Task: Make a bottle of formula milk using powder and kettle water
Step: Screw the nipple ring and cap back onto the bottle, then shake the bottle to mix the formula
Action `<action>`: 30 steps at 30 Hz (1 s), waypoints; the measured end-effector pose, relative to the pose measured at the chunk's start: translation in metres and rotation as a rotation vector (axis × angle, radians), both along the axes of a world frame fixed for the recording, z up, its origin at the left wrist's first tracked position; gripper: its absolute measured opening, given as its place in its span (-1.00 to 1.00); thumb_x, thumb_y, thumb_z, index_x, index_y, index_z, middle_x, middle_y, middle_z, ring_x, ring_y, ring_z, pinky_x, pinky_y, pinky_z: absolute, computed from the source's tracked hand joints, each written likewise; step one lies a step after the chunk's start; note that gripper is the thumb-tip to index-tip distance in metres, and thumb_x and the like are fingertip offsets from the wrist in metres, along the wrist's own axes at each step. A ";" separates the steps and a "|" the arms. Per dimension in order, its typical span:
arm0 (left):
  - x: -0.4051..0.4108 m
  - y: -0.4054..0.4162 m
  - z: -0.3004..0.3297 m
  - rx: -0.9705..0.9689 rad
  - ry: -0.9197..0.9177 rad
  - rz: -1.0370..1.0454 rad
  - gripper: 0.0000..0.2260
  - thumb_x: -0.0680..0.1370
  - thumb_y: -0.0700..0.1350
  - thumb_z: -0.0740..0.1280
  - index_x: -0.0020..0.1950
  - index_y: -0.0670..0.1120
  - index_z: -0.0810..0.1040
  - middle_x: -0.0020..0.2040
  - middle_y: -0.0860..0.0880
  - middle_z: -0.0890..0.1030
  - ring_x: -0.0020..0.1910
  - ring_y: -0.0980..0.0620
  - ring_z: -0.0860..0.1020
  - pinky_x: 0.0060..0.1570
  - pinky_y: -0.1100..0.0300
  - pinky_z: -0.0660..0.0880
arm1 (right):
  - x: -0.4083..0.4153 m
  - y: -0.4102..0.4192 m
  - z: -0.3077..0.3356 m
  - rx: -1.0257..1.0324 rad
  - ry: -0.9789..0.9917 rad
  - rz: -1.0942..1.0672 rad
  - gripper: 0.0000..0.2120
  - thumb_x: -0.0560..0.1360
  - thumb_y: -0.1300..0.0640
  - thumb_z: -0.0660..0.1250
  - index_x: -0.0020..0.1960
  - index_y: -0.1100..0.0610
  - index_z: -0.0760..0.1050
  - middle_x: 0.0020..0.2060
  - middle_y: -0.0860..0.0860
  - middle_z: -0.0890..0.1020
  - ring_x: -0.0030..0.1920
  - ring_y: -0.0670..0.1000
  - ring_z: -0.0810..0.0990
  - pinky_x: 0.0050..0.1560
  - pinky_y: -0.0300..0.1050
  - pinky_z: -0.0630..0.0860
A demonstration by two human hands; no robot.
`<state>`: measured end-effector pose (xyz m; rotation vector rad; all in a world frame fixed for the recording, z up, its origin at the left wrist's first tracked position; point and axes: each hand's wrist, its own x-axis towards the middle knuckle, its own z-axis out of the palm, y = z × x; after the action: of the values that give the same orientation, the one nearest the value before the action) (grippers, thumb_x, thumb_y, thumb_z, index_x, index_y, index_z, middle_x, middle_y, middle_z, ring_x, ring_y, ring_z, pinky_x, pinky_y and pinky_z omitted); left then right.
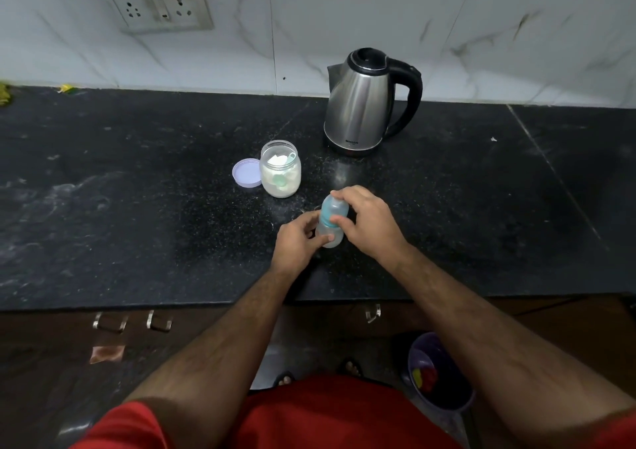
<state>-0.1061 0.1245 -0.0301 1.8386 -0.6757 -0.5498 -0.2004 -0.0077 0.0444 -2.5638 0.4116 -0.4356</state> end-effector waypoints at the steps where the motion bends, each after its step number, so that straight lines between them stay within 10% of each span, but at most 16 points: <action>1: 0.001 0.000 0.001 0.006 -0.007 -0.007 -0.51 0.41 -0.15 0.55 0.32 -0.02 0.57 0.16 0.08 0.67 0.16 0.23 0.59 0.29 0.12 0.50 | 0.000 0.001 -0.001 0.000 -0.002 -0.002 -0.58 0.45 0.20 0.46 0.29 0.16 0.53 0.15 0.05 0.59 0.16 0.03 0.57 0.23 -0.09 0.49; 11: 0.002 0.018 0.003 0.092 -0.040 0.028 -0.38 0.45 -0.21 0.52 0.47 -0.10 0.40 0.32 -0.07 0.57 0.30 0.07 0.52 0.34 0.13 0.46 | -0.011 0.001 -0.010 0.314 0.099 -0.158 -0.22 0.40 0.24 0.45 0.54 0.03 0.21 0.46 0.01 0.40 0.48 0.01 0.32 0.46 -0.05 0.29; 30: -0.045 0.060 -0.012 0.270 -0.443 -0.029 -0.65 0.57 -0.04 0.37 0.34 -0.08 0.55 0.34 -0.05 0.57 0.40 0.04 0.45 0.35 0.19 0.35 | -0.007 0.003 -0.042 0.538 0.043 -0.201 -0.44 0.35 0.12 0.58 0.28 0.11 0.44 0.15 -0.01 0.60 0.16 -0.04 0.56 0.22 -0.03 0.52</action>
<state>-0.1513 0.1847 -0.0423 2.2367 -0.9587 -0.2576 -0.2070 -0.0044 0.0029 -2.0201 0.7005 -0.2891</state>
